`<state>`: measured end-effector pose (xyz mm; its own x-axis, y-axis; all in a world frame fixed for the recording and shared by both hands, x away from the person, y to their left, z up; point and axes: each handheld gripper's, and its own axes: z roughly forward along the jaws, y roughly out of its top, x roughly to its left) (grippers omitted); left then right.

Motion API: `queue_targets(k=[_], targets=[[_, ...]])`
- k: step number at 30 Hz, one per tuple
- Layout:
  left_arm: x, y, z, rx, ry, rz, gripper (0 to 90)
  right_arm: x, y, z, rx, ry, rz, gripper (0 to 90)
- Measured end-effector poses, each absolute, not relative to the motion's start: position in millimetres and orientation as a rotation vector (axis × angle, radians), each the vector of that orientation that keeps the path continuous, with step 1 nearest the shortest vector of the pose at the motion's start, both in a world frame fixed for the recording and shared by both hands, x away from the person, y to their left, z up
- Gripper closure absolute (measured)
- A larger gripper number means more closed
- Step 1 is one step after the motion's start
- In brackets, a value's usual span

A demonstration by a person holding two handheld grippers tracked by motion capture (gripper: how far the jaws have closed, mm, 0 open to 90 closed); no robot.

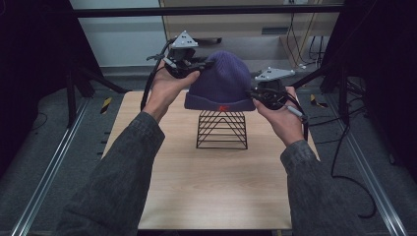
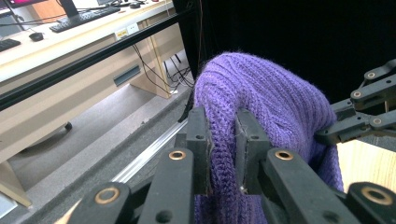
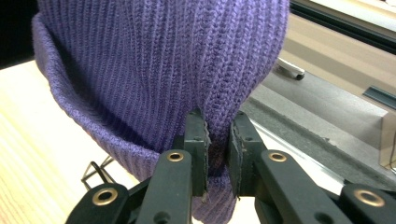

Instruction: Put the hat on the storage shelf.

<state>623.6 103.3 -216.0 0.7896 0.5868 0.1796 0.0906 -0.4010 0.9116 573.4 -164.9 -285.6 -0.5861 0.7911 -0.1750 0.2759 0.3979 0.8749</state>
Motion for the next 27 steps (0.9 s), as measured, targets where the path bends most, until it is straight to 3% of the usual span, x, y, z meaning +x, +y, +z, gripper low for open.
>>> queue_targets(k=[27], targets=[[628.8, 90.8, -265.4, 2.018, 0.538, 0.556, 77.4, 576.8, -173.9, -327.8, 0.987, 2.159, 1.055, 79.6]])
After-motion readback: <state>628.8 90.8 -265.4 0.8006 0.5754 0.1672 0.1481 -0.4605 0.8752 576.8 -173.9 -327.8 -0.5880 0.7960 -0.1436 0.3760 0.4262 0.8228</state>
